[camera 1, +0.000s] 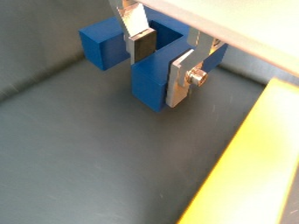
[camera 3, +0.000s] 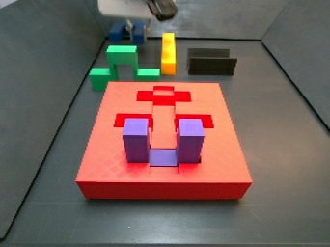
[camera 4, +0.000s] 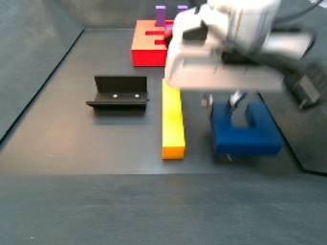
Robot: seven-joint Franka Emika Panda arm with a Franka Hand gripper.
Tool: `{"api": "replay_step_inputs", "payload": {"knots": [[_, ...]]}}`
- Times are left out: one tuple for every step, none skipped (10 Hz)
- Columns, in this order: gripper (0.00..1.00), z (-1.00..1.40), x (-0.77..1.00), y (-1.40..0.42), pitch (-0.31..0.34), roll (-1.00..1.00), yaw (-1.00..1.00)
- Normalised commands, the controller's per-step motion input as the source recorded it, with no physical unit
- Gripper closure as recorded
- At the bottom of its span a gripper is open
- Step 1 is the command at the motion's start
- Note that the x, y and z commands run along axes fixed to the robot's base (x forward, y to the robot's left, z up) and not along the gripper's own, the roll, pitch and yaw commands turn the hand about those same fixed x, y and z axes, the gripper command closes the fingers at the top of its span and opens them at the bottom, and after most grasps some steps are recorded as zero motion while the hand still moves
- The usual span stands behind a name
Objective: Pick up the blue object. Move up. Place the blue object on the fixture. Regrasp the blue object. Move to above the board. Insert the blue object.
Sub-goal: Move up, then place the blue object on the fixture.
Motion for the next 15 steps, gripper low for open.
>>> {"api": "replay_step_inputs", "payload": {"knots": [[1.0,0.29,-0.07,-0.03,0.0,0.04,-0.01],[1.0,-0.11,0.0,0.0,0.114,0.0,0.0],[1.0,-0.12,0.0,0.0,0.117,0.0,0.0],[1.0,-0.12,0.0,0.0,0.117,0.0,0.0],[1.0,-0.12,0.0,0.0,0.1,0.0,0.0],[1.0,-0.12,0.0,0.0,0.097,0.0,0.0],[1.0,0.0,0.04,-0.01,0.157,0.01,0.0],[1.0,0.39,0.59,0.0,0.226,-0.07,-0.07],[1.0,0.51,0.63,0.0,-0.186,-0.61,-0.13],[1.0,0.57,0.59,0.0,-0.326,-0.77,-0.17],[1.0,0.49,0.64,-0.01,-0.326,-0.63,-0.14],[1.0,0.3,0.75,-0.13,-0.326,-0.38,-0.05],[1.0,0.17,0.85,-0.24,-0.22,-0.25,0.0],[1.0,0.09,0.89,-0.24,-0.197,-0.22,0.0],[1.0,0.0,0.95,-0.37,-0.074,-0.03,0.05]]}}
